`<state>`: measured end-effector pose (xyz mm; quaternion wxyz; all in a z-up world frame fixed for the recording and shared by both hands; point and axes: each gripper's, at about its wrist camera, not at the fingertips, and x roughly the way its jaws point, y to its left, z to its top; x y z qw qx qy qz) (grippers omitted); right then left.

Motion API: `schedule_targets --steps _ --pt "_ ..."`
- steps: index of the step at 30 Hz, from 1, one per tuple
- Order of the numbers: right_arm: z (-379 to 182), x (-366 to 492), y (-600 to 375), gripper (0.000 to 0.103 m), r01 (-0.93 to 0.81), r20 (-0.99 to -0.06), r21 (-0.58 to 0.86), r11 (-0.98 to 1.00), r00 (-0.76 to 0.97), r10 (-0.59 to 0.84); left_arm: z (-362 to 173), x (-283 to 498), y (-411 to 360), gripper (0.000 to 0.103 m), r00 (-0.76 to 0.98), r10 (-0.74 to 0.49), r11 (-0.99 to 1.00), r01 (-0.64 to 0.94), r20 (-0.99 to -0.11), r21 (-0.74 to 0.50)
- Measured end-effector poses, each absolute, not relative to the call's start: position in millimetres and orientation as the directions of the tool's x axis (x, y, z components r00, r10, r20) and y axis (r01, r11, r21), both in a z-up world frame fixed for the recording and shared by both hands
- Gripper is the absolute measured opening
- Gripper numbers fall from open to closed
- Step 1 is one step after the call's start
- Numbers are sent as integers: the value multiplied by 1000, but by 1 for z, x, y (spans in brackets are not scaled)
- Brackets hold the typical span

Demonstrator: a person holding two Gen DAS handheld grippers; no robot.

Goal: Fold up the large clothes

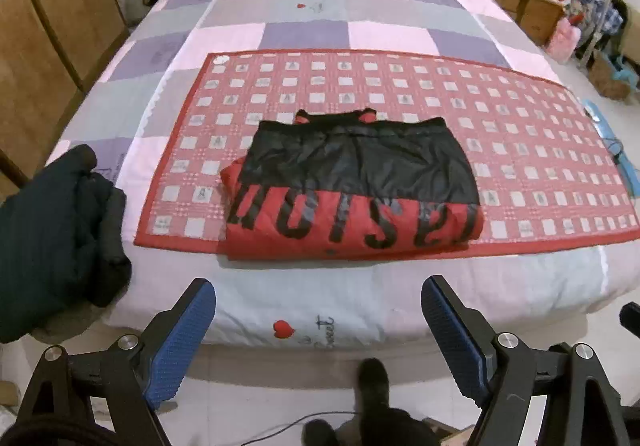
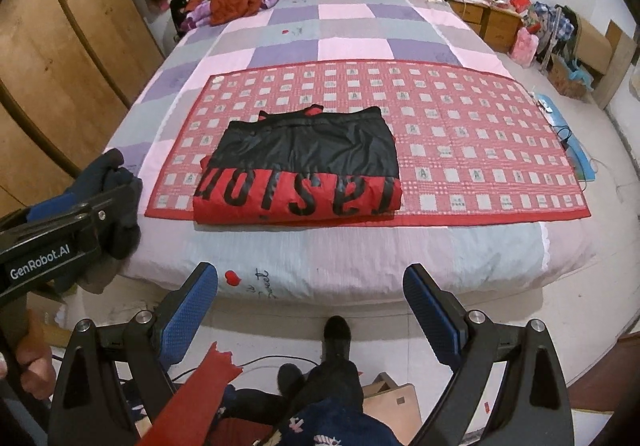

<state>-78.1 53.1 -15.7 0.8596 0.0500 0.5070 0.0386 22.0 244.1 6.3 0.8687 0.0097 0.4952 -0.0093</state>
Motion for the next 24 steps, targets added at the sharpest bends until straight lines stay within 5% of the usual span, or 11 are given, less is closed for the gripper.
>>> schedule_targets --steps 24 --pt "4 -91 60 96 -22 -849 112 993 517 107 21 14 251 90 530 -18 999 40 -848 4"
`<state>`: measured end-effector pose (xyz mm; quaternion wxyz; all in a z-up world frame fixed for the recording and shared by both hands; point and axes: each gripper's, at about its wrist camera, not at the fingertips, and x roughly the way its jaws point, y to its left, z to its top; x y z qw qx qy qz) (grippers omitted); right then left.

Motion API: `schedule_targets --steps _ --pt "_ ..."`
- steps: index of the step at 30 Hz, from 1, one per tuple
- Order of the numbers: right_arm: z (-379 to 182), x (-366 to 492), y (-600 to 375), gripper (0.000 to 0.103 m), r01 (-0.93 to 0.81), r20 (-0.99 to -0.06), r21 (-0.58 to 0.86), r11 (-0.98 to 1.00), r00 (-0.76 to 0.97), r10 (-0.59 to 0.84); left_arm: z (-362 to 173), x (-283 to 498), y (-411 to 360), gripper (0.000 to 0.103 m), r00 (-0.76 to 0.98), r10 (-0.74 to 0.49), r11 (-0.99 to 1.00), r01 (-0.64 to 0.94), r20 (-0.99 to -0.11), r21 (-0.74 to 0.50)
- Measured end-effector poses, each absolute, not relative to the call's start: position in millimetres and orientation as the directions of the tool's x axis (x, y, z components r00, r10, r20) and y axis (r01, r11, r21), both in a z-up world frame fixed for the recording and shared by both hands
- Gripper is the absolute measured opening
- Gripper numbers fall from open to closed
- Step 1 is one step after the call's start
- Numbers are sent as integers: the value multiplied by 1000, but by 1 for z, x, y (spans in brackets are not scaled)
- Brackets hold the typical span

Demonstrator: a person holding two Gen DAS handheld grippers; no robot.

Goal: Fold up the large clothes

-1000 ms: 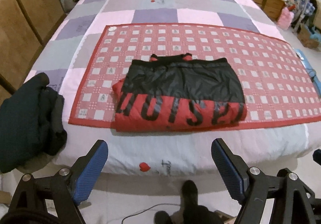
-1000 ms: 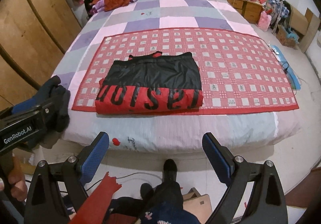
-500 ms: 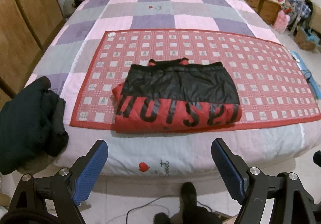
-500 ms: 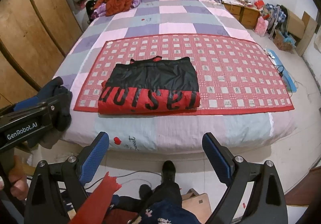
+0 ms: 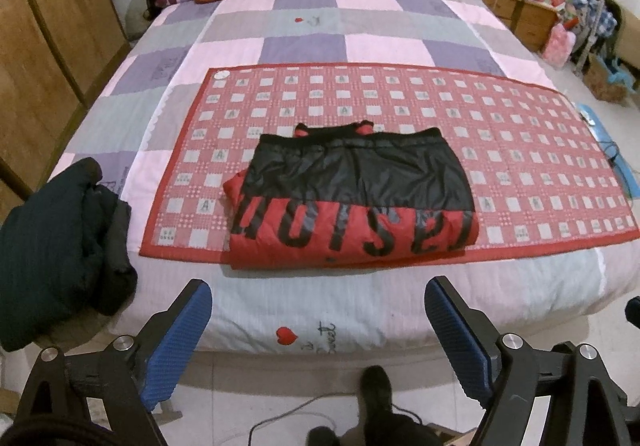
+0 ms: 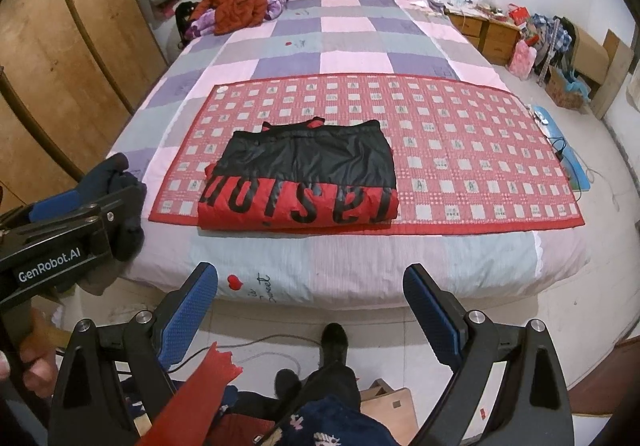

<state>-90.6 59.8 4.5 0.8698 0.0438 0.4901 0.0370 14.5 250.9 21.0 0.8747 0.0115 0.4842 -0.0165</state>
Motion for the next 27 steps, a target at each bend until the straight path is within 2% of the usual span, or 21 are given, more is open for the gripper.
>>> schedule_targets --steps 27 --pt "13 -85 46 96 -21 -853 110 994 511 105 24 17 246 93 527 -25 999 48 -849 1"
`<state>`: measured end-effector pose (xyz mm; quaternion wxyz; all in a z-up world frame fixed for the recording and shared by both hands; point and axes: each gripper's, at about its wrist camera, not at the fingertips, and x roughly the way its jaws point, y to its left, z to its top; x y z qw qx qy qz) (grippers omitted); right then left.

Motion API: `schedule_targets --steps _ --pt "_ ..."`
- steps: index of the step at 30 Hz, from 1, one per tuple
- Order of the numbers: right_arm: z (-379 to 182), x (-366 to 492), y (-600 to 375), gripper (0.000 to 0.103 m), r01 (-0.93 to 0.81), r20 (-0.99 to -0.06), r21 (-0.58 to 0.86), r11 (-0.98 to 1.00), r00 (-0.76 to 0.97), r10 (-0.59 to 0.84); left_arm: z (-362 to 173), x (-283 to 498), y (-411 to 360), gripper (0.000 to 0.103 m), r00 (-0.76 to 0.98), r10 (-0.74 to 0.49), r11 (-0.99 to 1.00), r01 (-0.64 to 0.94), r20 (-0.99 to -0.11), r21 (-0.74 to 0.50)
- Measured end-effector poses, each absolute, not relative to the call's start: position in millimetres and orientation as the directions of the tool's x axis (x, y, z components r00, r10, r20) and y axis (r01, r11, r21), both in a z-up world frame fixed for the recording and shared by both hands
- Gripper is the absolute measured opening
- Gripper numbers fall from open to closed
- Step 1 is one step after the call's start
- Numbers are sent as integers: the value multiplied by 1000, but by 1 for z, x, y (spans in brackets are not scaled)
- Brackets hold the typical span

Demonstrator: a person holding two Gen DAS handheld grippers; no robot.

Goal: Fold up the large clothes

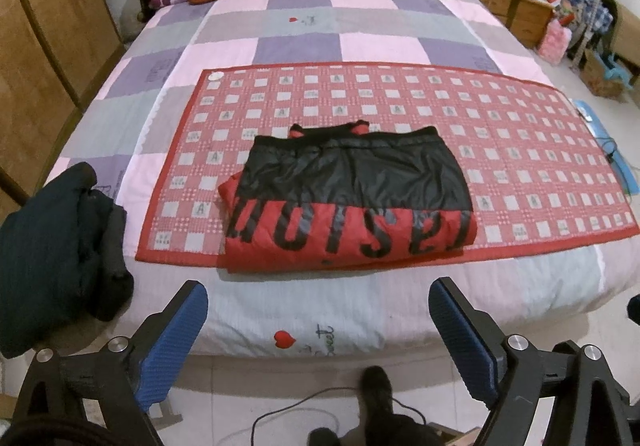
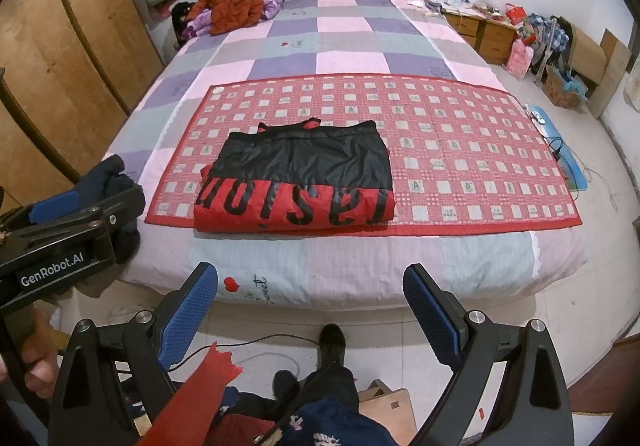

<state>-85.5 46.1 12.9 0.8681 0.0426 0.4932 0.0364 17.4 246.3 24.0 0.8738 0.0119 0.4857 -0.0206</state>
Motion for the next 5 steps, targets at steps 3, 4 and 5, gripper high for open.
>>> schedule_targets --steps 3,4,5 --pt "11 -84 47 96 -13 -855 108 994 509 100 24 18 245 93 530 -28 999 52 -848 -1" --pt "12 -83 46 96 -12 -854 108 994 510 99 24 18 244 93 530 -32 999 54 -847 -4" --pt "12 -83 45 96 -13 -854 108 994 510 99 24 20 244 93 529 -39 998 61 -848 -7"
